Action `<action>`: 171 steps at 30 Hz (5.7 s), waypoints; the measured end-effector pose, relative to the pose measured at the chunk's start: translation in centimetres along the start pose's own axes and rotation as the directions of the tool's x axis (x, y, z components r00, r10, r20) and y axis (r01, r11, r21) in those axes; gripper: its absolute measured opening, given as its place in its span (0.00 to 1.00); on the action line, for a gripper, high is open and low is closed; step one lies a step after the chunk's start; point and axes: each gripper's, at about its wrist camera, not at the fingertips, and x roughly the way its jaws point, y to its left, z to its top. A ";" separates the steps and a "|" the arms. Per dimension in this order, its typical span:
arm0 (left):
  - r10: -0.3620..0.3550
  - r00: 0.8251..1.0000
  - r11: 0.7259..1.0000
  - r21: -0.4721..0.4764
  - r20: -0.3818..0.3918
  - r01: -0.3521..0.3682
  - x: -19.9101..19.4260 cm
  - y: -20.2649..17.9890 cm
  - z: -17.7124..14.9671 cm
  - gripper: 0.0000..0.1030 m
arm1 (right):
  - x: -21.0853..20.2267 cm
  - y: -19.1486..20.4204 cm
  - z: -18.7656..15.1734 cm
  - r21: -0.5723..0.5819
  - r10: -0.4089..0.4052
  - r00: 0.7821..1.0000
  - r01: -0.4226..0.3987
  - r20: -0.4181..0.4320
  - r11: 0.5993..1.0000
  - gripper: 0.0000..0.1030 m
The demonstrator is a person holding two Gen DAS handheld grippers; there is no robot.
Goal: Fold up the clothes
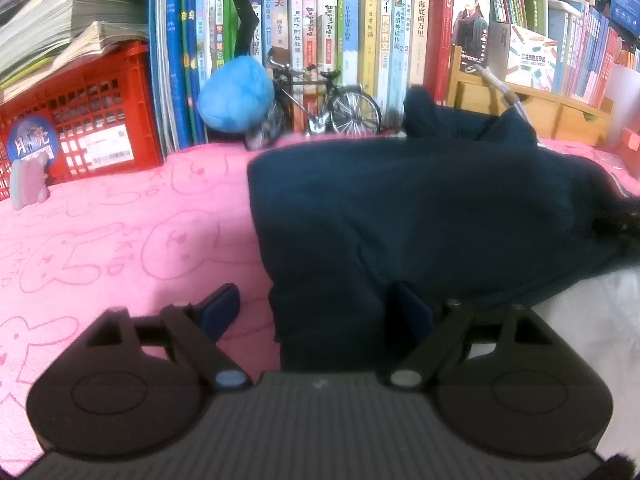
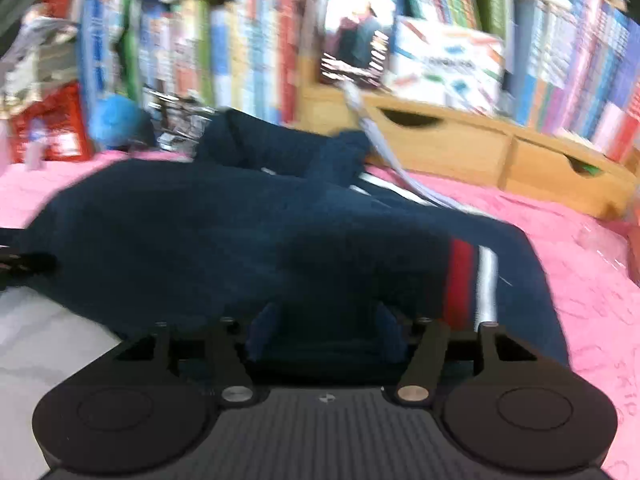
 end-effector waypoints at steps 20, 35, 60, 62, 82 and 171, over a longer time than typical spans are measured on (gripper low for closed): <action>0.013 1.000 1.000 -0.009 -0.009 -0.013 0.1 0.0 -0.1 0.91 | 4.4 -2.0 0.4 0.103 -0.062 0.998 0.059 0.027 0.993 0.83; 0.088 0.985 0.985 -0.161 0.147 -0.064 -3.5 -0.8 5.7 0.91 | 5.7 -1.4 0.5 0.045 -0.022 1.000 0.023 -0.013 0.999 1.00; -0.003 1.000 0.999 -0.032 0.002 0.003 4.9 -3.1 2.4 1.00 | 5.8 -1.5 0.6 0.037 -0.006 1.000 0.007 -0.012 0.999 1.00; -0.004 1.000 1.000 -0.030 0.003 0.004 4.8 -2.8 2.5 1.00 | 5.8 -1.5 0.6 0.037 -0.006 1.000 0.007 -0.012 0.999 1.00; 0.147 0.987 0.985 -0.099 0.063 -0.140 -0.6 3.6 5.6 0.82 | 5.9 -1.5 0.6 0.038 -0.006 1.000 0.007 -0.012 0.999 1.00; -0.025 0.996 0.985 -0.170 0.087 0.039 -10.4 -2.5 -3.1 0.91 | -4.1 0.1 -1.7 0.089 0.102 0.992 -0.108 0.071 0.990 1.00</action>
